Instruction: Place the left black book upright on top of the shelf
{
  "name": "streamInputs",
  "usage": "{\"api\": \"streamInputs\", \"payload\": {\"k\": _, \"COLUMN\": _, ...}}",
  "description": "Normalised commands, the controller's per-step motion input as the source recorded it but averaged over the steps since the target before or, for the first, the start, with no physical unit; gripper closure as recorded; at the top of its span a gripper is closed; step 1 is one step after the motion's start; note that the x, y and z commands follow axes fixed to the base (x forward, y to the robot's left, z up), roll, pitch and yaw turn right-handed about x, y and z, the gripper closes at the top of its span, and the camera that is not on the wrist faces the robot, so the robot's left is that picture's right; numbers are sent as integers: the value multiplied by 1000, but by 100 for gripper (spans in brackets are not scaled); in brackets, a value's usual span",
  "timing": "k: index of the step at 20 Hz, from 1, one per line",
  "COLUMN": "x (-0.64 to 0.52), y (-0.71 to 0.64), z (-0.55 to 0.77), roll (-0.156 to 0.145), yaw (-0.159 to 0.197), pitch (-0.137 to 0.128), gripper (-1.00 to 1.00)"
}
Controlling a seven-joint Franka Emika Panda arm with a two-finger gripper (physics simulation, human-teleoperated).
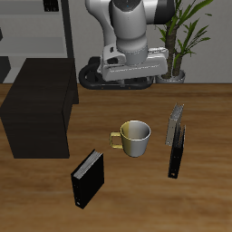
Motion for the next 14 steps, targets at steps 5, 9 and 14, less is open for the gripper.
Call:
{"api": "streamInputs", "payload": {"k": 5, "x": 27, "y": 93, "z": -20, "roll": 29, "yaw": 6, "pitch": -4, "gripper": -100}}
{"api": "streamInputs", "payload": {"k": 9, "x": 127, "y": 50, "z": 52, "roll": -58, "yaw": 5, "pitch": -24, "gripper": -100}}
{"api": "streamInputs", "payload": {"k": 14, "x": 151, "y": 247, "z": 80, "roll": -33, "yaw": -36, "pitch": -31, "gripper": -100}}
